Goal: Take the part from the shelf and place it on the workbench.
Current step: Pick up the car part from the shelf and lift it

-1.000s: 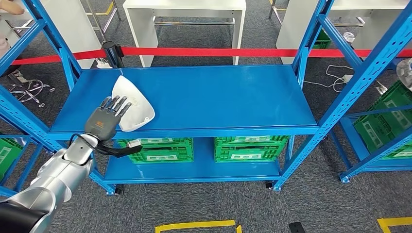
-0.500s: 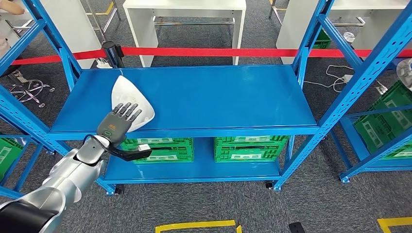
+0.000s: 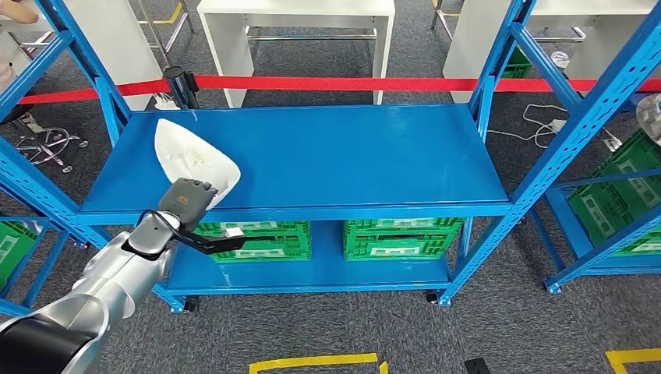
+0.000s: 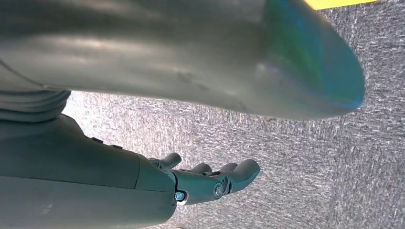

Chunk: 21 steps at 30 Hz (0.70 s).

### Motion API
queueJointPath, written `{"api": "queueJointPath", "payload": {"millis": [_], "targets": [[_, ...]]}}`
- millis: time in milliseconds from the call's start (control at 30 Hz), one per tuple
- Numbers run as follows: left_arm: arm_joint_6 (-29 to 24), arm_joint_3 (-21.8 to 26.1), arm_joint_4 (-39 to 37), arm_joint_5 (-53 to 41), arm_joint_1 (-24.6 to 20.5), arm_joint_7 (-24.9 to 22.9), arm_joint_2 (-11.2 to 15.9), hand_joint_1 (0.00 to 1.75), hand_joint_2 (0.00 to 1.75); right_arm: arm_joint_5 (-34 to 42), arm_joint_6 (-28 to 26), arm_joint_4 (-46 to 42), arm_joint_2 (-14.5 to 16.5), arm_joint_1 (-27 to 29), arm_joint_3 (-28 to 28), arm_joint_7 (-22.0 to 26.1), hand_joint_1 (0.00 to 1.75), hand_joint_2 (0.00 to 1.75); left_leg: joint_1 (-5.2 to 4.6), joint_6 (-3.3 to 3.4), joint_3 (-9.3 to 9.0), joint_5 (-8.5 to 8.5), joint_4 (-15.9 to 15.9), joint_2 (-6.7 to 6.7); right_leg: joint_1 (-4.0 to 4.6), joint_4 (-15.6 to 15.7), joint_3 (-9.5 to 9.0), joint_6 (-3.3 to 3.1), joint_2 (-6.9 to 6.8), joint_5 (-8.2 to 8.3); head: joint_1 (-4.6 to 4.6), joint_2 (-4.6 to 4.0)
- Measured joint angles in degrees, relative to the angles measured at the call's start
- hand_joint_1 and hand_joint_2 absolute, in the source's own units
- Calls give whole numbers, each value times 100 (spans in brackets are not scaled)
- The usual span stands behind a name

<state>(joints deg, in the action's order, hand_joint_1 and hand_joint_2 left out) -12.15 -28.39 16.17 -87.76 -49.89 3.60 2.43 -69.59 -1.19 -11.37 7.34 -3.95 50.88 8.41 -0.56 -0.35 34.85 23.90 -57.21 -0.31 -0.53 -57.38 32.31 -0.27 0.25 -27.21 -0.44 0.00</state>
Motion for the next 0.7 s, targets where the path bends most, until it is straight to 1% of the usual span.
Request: {"api": "queueJointPath", "payload": {"millis": [233,467,533,700], "targets": [[-20,13,-9,2,0,25,6,175,175,-9,5,0,0,0,0,7,0,0,0,0,0,0,0,-1,0,0,0,0,0,0,0,0],[70,187,-8,195,-8,383,8,175,175,-31,23,0,0,0,0,48,0,0,0,0,0,0,0,0,0,0,1,0,0,0,0,0],[-37,258,-2,235,-14,384,-5,175,175,-31,27,0,0,0,0,50,0,0,0,0,0,0,0,0,0,0,1,0,0,0,0,0],[-643,508,64,427,-48,431,-128,175,175,-58,46,0,0,-1,0,48,0,0,0,0,0,0,0,-3,-1,0,0,0,-1,0,0,0]]}}
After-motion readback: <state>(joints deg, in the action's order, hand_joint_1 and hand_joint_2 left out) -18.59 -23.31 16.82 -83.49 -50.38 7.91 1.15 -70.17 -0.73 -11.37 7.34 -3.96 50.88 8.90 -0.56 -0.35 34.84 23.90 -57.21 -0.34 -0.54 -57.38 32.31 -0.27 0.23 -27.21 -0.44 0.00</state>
